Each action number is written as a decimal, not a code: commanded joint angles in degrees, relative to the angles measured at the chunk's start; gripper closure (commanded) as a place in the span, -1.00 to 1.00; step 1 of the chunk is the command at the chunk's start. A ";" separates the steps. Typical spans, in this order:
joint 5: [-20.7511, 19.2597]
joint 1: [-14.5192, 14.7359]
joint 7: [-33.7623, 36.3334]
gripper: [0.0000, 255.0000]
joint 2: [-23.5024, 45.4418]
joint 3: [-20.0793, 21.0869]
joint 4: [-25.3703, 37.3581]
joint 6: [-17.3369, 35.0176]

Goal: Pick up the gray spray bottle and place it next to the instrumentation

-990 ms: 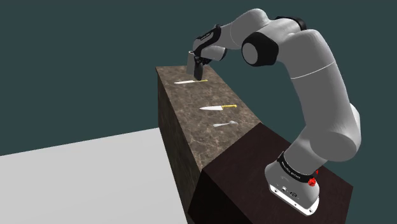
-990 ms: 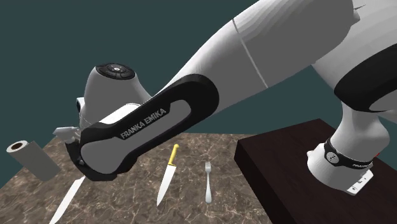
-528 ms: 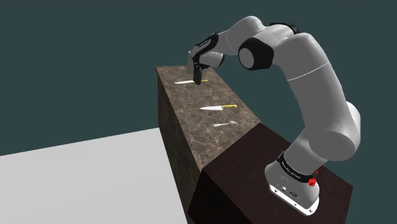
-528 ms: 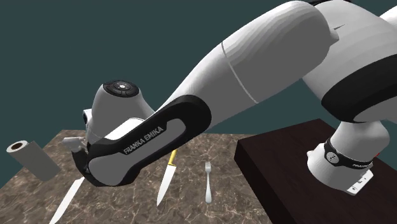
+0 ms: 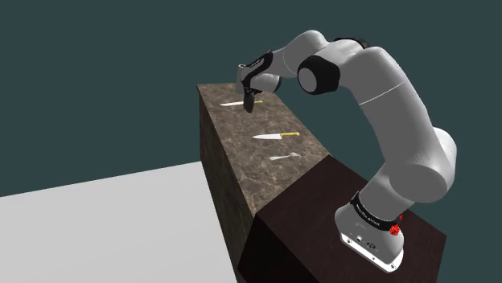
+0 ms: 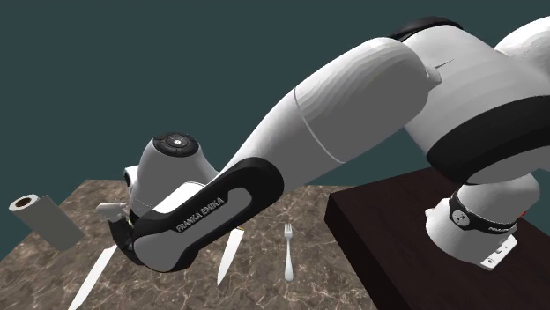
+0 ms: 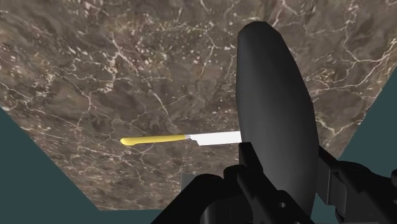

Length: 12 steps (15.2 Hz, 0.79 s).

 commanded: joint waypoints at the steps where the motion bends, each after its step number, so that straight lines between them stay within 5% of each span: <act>1: 0.29 -0.38 -0.18 1.00 1.21 0.58 0.70 0.70; 12: 1.39 -2.64 -1.10 1.00 8.12 3.46 5.28 3.88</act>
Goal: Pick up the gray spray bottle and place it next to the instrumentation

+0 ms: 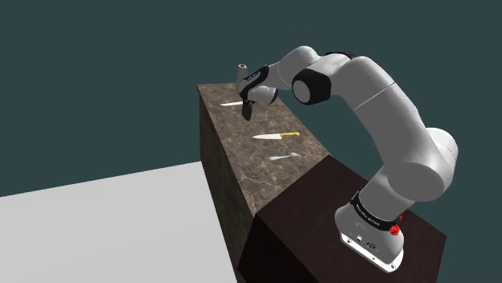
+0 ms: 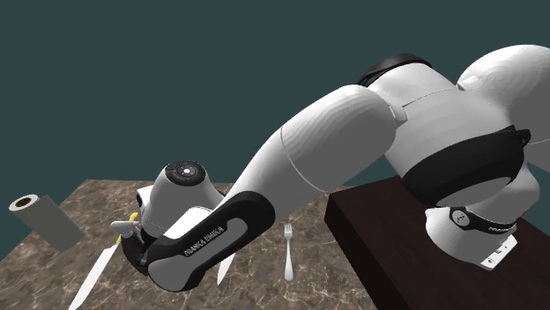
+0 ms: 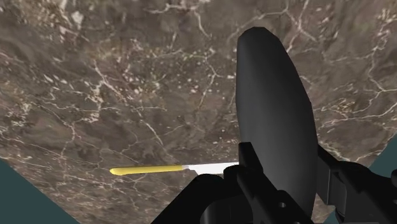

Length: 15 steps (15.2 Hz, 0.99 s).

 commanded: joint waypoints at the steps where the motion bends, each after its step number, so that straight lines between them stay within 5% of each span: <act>1: 0.06 -0.24 -0.07 1.00 0.65 0.22 0.54 0.22; 8: 0.05 -0.24 -0.07 1.00 0.65 0.22 0.55 0.21; 9: 0.05 -0.23 -0.07 -1.00 0.65 0.22 0.55 0.22; 15: 0.38 0.29 -0.91 -1.00 -2.04 0.34 -2.73 0.82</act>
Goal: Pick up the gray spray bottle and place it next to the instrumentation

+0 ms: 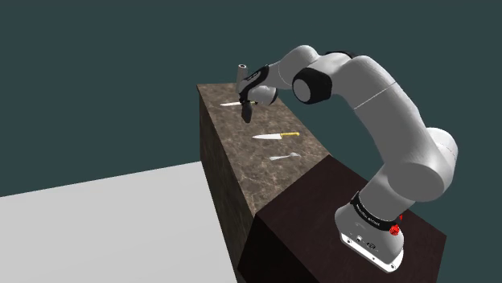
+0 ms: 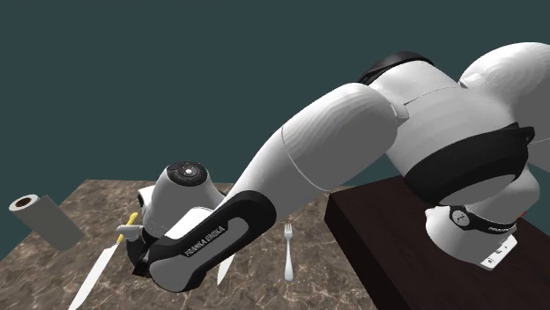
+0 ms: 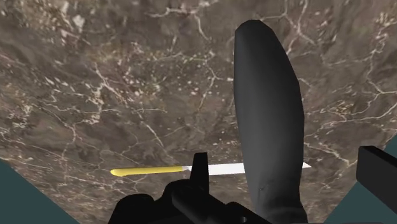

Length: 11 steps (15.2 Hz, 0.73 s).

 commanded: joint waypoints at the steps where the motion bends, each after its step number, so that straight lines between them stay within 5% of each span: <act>1: 0.42 0.73 -1.20 -1.00 -4.00 0.08 -4.68 0.76; 3: 0.73 1.78 -2.17 -1.00 -8.42 -0.17 -9.75 1.39; 11: 0.73 1.78 -2.16 -1.00 -8.41 -0.17 -9.74 1.39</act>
